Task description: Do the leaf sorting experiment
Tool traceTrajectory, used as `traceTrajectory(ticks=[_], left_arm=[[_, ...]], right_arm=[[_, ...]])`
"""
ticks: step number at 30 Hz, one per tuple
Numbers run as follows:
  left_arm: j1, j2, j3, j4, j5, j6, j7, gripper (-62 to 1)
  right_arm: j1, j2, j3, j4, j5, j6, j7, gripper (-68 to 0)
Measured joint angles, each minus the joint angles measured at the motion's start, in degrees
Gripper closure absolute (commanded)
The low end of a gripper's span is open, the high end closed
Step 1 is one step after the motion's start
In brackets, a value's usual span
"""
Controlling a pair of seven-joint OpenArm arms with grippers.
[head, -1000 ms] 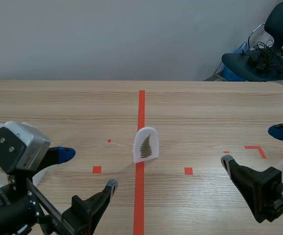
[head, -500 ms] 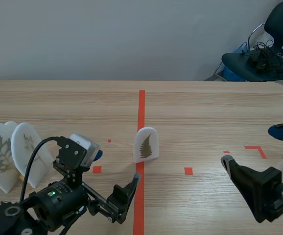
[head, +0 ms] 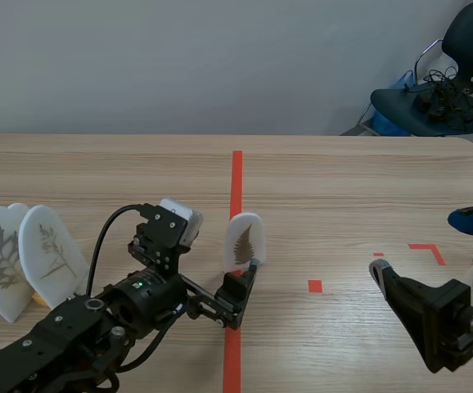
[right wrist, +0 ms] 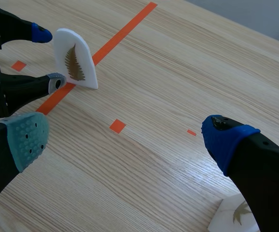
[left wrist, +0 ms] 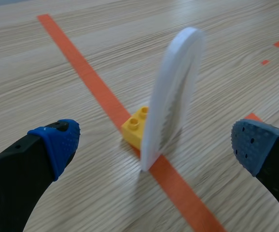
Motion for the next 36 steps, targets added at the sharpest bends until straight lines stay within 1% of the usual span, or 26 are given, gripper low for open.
traceTrajectory(ticks=[3, 4, 8, 15, 16, 19, 21, 24, 32, 36], left_arm=[[-0.72, 2.45, 0.55, -1.49, 3.50, 1.18, -2.12, -62.3], [-1.07, 3.21, 0.72, -2.08, 4.07, 1.92, -2.08, -62.3], [-3.02, 5.14, 0.79, -5.01, 4.07, 2.95, -2.12, -62.3], [-4.26, 5.11, 0.79, -6.49, 4.07, 2.95, -2.08, -62.3], [-4.24, 5.11, 0.79, -6.49, 4.07, 2.95, -2.08, -59.2], [-4.24, 5.11, 0.79, -6.49, 4.04, 2.95, -2.10, -43.9], [-4.11, 5.09, 0.79, -6.47, 4.04, 2.93, -2.10, -35.6], [-3.82, 5.11, 0.79, -6.47, 4.04, 2.89, -2.12, -26.3], [-3.63, 5.09, 0.79, -6.47, 4.00, 2.91, -2.95, -12.1], [-3.63, 5.09, 0.79, -6.47, 4.02, 2.91, -2.95, -9.7]], right_arm=[[0.00, 0.00, 0.00, 0.00, 0.02, 0.00, 0.00, -67.9], [0.00, 0.00, 0.00, 0.00, 0.02, 0.00, 0.00, -67.9], [0.00, 0.00, 0.00, 0.00, 0.02, 0.00, 0.00, -67.9], [0.00, 0.00, 0.00, 0.00, 0.02, 0.00, 0.00, -67.9], [0.00, 0.00, 0.00, 0.00, 0.02, 0.00, 0.00, -67.9], [0.00, 0.00, 0.00, 0.00, 0.02, 0.00, 0.00, -67.9], [0.00, 0.00, 0.00, 0.00, 0.02, 0.00, 0.00, -67.9], [0.00, 0.00, 0.00, 0.00, 0.02, 0.00, 0.00, -67.9], [0.00, 0.00, 0.00, 0.00, 0.02, 0.00, 0.00, -67.9], [0.00, 0.00, 0.00, 0.00, 0.02, 0.00, 0.00, -67.9]])
